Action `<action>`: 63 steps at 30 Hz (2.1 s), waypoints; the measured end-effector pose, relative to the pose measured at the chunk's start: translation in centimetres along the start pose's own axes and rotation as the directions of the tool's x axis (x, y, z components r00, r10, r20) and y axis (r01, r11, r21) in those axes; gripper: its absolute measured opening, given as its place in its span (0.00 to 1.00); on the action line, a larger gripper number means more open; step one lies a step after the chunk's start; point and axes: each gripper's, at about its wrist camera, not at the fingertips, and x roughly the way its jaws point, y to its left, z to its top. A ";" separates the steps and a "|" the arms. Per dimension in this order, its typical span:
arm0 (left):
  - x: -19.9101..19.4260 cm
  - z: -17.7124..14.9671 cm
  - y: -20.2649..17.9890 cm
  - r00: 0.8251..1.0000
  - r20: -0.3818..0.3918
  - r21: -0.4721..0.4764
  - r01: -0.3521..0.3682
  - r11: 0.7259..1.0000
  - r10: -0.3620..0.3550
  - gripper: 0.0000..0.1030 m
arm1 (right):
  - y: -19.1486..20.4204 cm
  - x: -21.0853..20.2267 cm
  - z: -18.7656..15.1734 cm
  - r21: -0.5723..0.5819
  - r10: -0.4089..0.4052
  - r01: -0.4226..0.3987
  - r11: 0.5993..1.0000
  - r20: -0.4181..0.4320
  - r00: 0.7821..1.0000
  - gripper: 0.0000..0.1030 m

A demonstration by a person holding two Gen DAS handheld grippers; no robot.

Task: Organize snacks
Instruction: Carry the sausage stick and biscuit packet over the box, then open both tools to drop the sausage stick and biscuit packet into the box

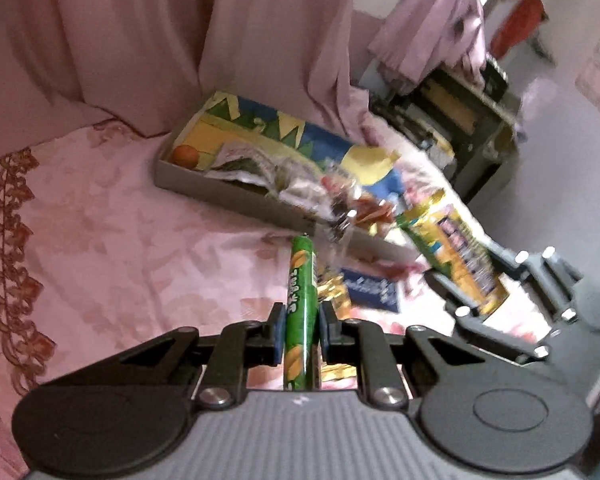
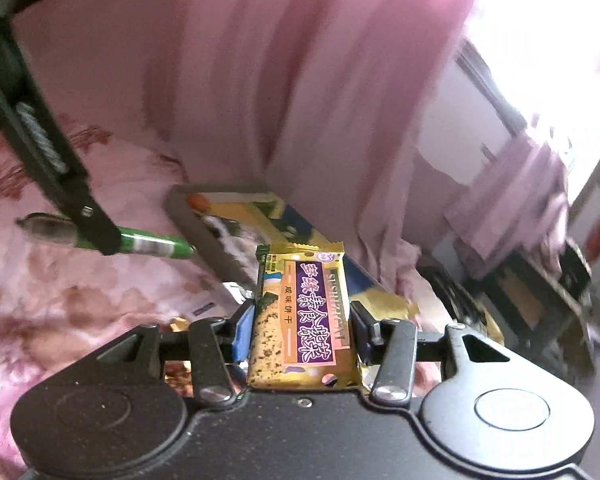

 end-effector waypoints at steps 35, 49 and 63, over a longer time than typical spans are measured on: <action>20.3 13.4 -10.9 0.989 -0.104 0.178 -0.084 0.980 0.103 0.18 | -9.6 15.1 -3.9 0.453 -0.001 0.082 0.888 -0.175 0.984 0.49; 22.4 12.7 -10.5 0.974 -0.139 0.180 -0.152 0.972 0.178 0.18 | -10.9 17.7 -5.8 0.629 0.091 0.066 0.775 -0.214 0.973 0.50; 18.4 13.1 -11.3 0.978 -0.065 0.156 -0.188 0.970 0.200 0.54 | -12.1 15.5 -5.2 0.658 0.055 0.065 0.750 -0.160 0.986 0.75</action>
